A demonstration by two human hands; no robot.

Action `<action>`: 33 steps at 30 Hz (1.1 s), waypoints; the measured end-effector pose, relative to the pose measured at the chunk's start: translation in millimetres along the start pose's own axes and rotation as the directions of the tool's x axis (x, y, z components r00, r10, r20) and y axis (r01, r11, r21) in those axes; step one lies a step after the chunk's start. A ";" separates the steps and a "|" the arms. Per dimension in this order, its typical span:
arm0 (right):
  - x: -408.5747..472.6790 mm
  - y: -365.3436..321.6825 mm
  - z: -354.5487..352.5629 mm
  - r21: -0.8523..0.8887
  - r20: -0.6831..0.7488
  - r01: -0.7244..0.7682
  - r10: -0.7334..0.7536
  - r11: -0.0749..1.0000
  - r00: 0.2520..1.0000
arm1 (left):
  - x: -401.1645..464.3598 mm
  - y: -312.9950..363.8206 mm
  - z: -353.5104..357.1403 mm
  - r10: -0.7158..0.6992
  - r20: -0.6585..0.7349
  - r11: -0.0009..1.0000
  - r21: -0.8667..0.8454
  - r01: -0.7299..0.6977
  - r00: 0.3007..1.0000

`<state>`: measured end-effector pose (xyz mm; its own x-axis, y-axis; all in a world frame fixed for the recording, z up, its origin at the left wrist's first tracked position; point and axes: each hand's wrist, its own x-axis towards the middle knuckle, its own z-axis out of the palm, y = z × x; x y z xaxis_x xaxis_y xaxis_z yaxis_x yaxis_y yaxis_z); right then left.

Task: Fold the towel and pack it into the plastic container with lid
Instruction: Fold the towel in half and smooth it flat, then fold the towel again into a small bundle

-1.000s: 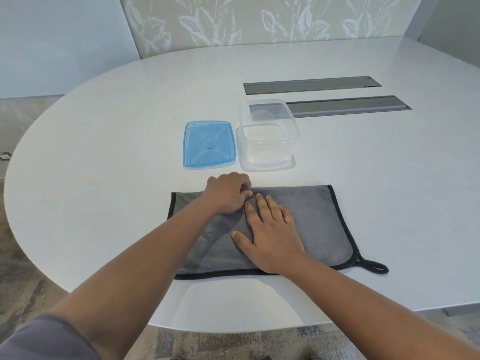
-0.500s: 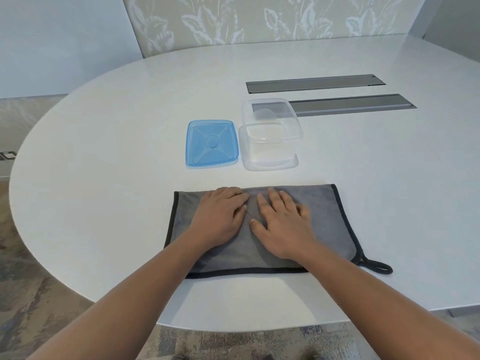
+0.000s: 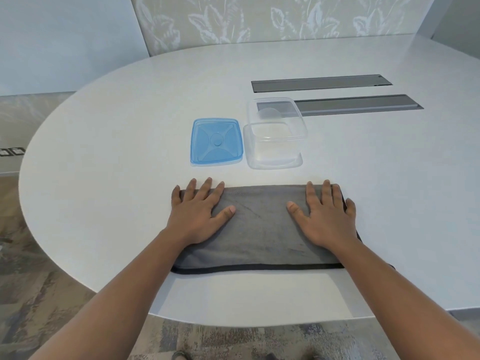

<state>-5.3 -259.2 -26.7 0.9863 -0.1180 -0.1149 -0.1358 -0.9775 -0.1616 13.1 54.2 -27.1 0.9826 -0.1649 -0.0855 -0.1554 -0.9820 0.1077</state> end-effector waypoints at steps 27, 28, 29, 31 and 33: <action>-46.4 -116.0 -1.2 0.973 -0.010 0.060 -0.218 0.223 0.976 | 14.0 -14.2 -79.2 -0.214 0.198 0.535 -0.796 0.285 0.957; -47.1 -115.9 -3.5 0.975 -0.016 0.062 -0.212 0.212 0.977 | 13.7 -4.2 -86.9 -0.175 0.221 0.447 -0.851 0.277 0.959; -48.1 -115.8 -6.7 0.978 -0.019 0.065 -0.222 0.199 0.975 | 13.1 6.6 -94.6 -0.126 0.240 0.354 -0.895 0.270 0.963; -51.4 -116.4 -18.2 0.989 -0.003 0.048 -0.303 0.142 0.953 | 12.8 30.4 -105.8 -0.012 0.235 0.206 -0.951 0.233 0.972; -52.2 -117.0 -31.6 0.995 0.030 0.013 -0.402 0.103 0.915 | 13.5 54.0 -110.5 0.058 0.197 0.103 -0.976 0.191 0.979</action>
<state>-37.9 -144.1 29.2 0.9543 0.2906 -0.0694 -0.0940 0.0714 -0.9930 29.1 9.1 87.0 0.9325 -0.2366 -0.2730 0.2708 -0.0424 0.9617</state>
